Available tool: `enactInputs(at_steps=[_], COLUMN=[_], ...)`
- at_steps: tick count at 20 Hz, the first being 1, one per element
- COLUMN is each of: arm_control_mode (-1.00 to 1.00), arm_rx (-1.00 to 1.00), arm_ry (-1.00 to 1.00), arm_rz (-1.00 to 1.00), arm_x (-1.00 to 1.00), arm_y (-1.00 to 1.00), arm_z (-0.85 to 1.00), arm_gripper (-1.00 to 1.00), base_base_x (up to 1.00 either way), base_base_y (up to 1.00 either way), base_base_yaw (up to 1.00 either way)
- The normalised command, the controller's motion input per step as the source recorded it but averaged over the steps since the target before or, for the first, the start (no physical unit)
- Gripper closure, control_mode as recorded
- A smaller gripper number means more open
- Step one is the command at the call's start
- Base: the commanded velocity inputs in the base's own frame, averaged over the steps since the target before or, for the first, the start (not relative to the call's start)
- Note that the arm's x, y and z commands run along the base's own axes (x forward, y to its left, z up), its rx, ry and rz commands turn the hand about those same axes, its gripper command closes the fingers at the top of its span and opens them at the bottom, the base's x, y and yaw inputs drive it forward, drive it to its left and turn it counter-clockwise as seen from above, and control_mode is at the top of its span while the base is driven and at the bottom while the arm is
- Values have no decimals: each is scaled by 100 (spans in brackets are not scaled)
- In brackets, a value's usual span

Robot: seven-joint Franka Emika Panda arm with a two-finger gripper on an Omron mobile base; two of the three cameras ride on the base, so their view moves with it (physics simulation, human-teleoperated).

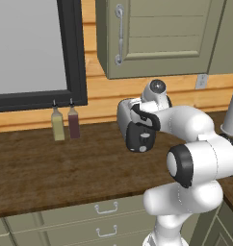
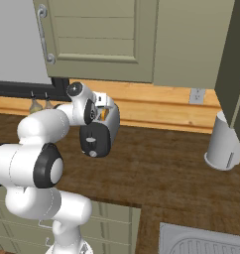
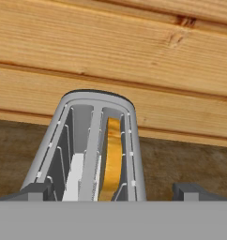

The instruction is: Start the toaster. Once the lever pops up, take the bread to the plate on the dining counter.

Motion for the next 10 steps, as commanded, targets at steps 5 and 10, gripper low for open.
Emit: enactInputs(at_steps=[5, 10], arm_control_mode=[-100, -100], arm_rx=[0, 0], arm_ry=[0, 0], arm_rz=[0, 0], arm_x=[0, 0], arm_y=[0, 0], arm_z=[0, 0], arm_gripper=[-100, -100], base_base_x=[0, 0], base_base_y=[0, 0], base_base_yaw=[0, 0])
